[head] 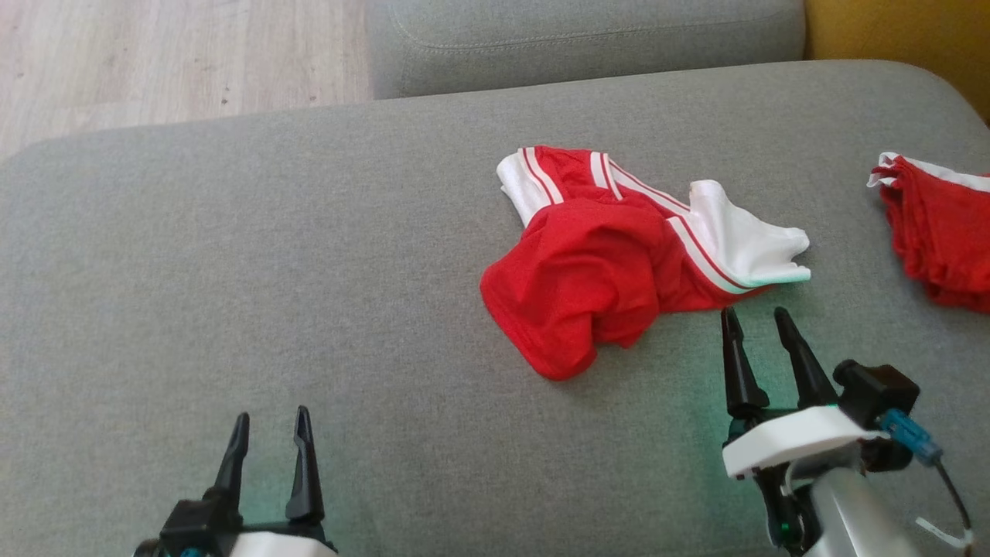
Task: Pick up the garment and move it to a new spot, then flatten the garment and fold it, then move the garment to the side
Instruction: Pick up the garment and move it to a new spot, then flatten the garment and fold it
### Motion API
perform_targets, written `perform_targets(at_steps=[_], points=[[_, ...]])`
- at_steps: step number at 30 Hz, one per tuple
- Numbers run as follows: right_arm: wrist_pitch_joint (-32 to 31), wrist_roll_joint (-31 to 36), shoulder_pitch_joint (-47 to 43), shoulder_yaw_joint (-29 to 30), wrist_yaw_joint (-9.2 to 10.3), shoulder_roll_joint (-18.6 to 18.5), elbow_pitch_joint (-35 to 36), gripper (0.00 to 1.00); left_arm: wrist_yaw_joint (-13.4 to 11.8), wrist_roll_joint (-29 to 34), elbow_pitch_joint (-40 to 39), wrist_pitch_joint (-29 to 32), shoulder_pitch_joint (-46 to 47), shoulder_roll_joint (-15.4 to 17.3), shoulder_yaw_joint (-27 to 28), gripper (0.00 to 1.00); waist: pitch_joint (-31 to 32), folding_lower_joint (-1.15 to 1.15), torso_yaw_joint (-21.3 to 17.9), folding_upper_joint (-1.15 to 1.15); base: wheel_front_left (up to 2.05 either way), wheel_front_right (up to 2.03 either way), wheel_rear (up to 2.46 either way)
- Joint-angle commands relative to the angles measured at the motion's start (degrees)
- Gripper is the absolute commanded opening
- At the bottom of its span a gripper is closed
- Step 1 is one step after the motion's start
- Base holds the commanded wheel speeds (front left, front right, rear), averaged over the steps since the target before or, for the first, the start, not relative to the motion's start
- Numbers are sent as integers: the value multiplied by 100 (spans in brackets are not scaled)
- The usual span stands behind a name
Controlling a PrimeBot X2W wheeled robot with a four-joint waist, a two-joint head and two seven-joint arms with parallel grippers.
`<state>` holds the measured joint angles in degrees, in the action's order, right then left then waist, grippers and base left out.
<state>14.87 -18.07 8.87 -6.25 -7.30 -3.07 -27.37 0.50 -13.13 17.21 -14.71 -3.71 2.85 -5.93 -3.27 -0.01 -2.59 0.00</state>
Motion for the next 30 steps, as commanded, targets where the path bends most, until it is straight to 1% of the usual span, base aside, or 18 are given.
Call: perform_targets(at_steps=[1, 4, 11, 13, 16, 20, 24, 25, 30], points=[[13, 48, 99, -96, -19, 19, 158, 100, -32, -41, -211, -29, 160, 5, 135, 100, 3, 1, 9, 0, 0, 0, 0], [13, 67, 82, -75, -19, 19, 158, 100, -71, -97, -236, -29, 145, 4, 44, 100, 2, 1, 28, 0, 0, 0, 0], [13, 93, 135, -84, -19, 19, 143, 100, -51, -89, -193, -29, 383, 4, -135, 100, -52, 1, 16, 0, 0, 0, 0], [13, 130, 227, -32, -19, 19, 109, 100, -50, -99, -183, -29, 460, 3, -181, 100, -120, 1, 4, 0, 0, 0, 0], [13, 380, 571, 54, -19, 19, -5, 100, -45, -117, -175, -29, 579, 3, -272, 100, -258, 1, 18, 0, 0, 0, 0], [8, 745, 1323, 259, -19, -39, -439, 100, -54, -184, -151, -29, 762, 3, -452, 100, -523, 1, 140, 0, 0, 0, 0], [-219, 927, 2126, 429, -19, -216, -1098, 100, -68, -273, -107, -29, 931, 3, -667, 100, -795, 1, 342, 0, 0, 0, 0], [-336, 942, 2465, 577, -19, -268, -1399, 100, -76, -317, -70, -29, 997, 3, -757, 100, -931, 1, 454, 0, 0, 0, 0], [-579, 1066, 3009, 933, -19, -364, -2144, 100, -116, -371, -27, -29, 1107, 3, -888, 100, -1180, 1, 685, 0, 0, 0, 0]])
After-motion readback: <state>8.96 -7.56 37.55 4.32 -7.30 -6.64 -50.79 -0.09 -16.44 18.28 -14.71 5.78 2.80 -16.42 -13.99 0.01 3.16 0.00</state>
